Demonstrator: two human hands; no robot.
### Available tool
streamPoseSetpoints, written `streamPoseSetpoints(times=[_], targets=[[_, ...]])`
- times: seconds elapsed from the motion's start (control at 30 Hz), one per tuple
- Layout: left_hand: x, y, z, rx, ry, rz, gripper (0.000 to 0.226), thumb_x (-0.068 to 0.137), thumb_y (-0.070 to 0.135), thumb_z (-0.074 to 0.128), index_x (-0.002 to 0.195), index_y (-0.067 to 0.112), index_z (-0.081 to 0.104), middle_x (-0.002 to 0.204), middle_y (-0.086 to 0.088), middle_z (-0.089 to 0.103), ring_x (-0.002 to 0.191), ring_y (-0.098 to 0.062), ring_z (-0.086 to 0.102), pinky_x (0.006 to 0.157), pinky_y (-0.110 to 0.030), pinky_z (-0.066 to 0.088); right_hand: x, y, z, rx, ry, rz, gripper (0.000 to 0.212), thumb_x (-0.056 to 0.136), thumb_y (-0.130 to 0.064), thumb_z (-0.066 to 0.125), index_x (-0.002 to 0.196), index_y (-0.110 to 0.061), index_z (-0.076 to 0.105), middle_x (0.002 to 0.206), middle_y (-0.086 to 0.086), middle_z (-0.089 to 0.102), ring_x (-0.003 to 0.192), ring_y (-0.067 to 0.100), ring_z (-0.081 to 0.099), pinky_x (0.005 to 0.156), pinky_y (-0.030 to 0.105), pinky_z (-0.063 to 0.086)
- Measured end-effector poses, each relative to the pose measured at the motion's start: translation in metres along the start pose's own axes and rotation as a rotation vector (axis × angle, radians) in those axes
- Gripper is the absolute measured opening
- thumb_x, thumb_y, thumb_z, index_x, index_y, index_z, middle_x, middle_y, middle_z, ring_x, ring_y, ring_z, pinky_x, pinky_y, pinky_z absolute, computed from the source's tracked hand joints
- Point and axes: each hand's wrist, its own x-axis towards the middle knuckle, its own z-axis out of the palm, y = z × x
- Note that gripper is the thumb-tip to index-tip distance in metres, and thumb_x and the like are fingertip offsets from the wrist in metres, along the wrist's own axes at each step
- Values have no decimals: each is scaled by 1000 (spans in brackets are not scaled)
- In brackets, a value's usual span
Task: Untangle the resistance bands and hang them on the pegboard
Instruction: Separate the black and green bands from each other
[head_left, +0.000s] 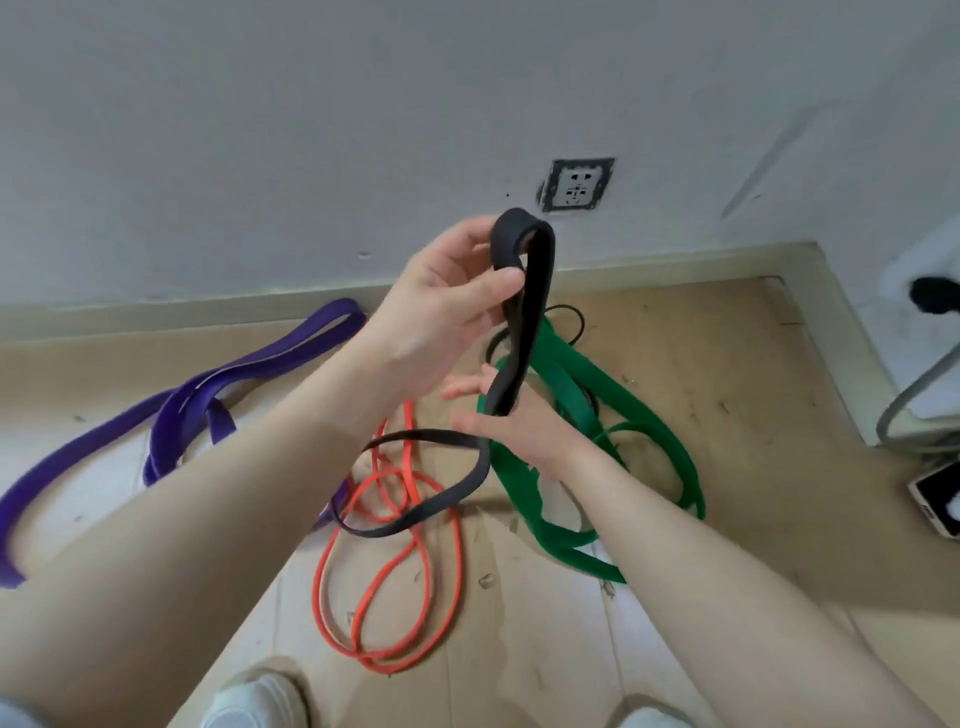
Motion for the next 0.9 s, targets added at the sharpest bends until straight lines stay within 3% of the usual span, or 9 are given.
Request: streamPoseSetpoints(times=[0.1,0.23,0.37,0.43,0.53,0.7,0.8,0.83,0.9], targets=[[12,34,5,11,237,81,23,90,-7,49,96,14,57,87,-1,66,89,-24,67,79,-35,56,-16,-38,-17,22,207,-18,8,87,-19,63,94,-17,65,99,-5,68,98,10,62,89,27,43],[26,54,-6,78,457,47,5,91,14,58,94,17,55,94,1,63,93,-16,63,90,-34,52,-37,-84,-52,144,418,-62,4,95,-13,50,91,-14,52,75,7,64,73,18,63,82,35,50],[17,37,1,334,230,-275,58,89,45,53,135,16,34,127,3,54,115,-11,53,100,-31,41,-45,-146,-63,548,457,-74,14,101,-20,37,96,-13,47,68,5,52,61,22,58,70,38,54],[2,26,11,395,5,-327,56,93,38,50,141,15,30,131,2,51,117,-11,51,95,-22,42,-39,-178,-65,644,482,-101,14,102,-19,35,98,-12,46,69,5,52,58,19,60,65,37,53],[-11,15,17,451,-170,-298,22,95,18,51,116,26,52,122,-1,60,111,-11,56,94,-26,48,-28,-211,-61,733,493,-82,12,102,-16,33,99,-9,42,70,8,49,60,22,57,61,39,53],[-13,31,7,697,80,-166,8,93,18,54,96,15,60,90,-2,69,89,-15,66,80,-27,52,-18,-218,-64,900,496,-74,19,101,-21,40,92,-6,46,79,11,56,76,24,60,80,43,53],[-10,55,15,556,222,-54,12,93,20,54,94,11,62,86,-3,70,81,-12,68,65,-16,53,-21,-188,-53,569,327,-63,52,88,-50,47,122,-10,52,120,11,60,119,21,53,111,41,34],[-6,63,16,488,277,-26,12,93,20,53,94,12,62,84,-1,70,77,-8,69,61,-14,52,-25,-173,-46,426,211,-67,63,85,-57,47,131,-14,49,133,9,55,127,19,47,113,38,31],[-2,75,18,377,337,-48,13,94,19,54,92,11,63,76,1,69,69,-8,68,59,-17,54,-32,-147,-33,107,38,-74,54,84,-53,56,131,-25,49,136,1,53,128,14,46,111,35,32]])
